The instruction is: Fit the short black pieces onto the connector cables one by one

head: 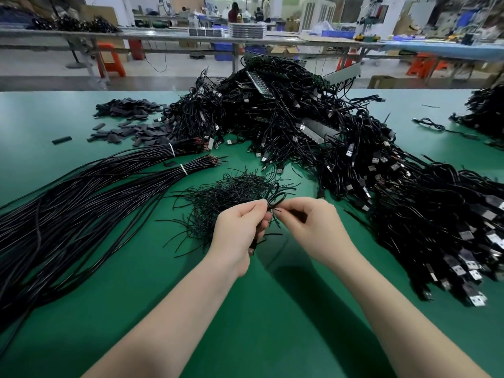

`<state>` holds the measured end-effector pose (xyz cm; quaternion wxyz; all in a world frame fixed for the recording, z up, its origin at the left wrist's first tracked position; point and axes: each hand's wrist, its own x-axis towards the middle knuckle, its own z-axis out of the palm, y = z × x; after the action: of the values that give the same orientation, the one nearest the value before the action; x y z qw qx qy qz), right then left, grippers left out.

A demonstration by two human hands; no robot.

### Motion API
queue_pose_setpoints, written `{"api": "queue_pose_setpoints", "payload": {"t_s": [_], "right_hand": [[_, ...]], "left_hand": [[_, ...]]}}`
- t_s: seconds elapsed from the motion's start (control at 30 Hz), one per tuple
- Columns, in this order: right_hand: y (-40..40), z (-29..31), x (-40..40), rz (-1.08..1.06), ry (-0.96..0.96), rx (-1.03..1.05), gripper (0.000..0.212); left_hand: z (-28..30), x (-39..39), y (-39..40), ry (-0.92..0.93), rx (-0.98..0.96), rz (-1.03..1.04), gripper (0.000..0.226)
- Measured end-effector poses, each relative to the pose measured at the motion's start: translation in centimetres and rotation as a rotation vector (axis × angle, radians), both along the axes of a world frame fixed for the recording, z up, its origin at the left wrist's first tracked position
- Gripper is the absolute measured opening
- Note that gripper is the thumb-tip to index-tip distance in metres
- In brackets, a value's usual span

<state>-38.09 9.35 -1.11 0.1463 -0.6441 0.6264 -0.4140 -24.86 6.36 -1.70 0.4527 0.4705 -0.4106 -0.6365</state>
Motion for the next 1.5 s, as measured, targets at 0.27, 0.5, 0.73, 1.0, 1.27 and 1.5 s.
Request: {"api": "queue_pose_setpoints", "payload": {"t_s": [0.27, 0.5, 0.73, 1.0, 1.27, 1.5], "right_hand": [[0.4, 1.8, -2.4, 0.059, -0.326, 0.134, 0.016], [0.0, 1.8, -1.5, -0.021, -0.555, 0.143, 0.017], [-0.2, 1.9, -0.9, 0.012, -0.509, 0.074, 0.016], [-0.7, 2.5, -1.4, 0.128, -0.135, 0.221, 0.017], [-0.7, 1.7, -0.1, 0.040, -0.371, 0.392, 0.034], [-0.8, 1.6, -0.6, 0.118, -0.825, 0.498, 0.021]], "left_hand": [[0.6, 0.3, 0.1, 0.054, 0.014, -0.175, 0.018], [0.4, 0.4, 0.4, 0.057, -0.045, -0.285, 0.026], [0.6, 0.9, 0.0, 0.143, 0.068, -0.430, 0.011], [0.1, 0.6, 0.0, -0.073, -0.026, -0.427, 0.029], [-0.3, 0.5, -0.4, 0.058, -0.119, -0.199, 0.014], [-0.7, 0.7, -0.7, 0.088, -0.166, -0.188, 0.009]]}}
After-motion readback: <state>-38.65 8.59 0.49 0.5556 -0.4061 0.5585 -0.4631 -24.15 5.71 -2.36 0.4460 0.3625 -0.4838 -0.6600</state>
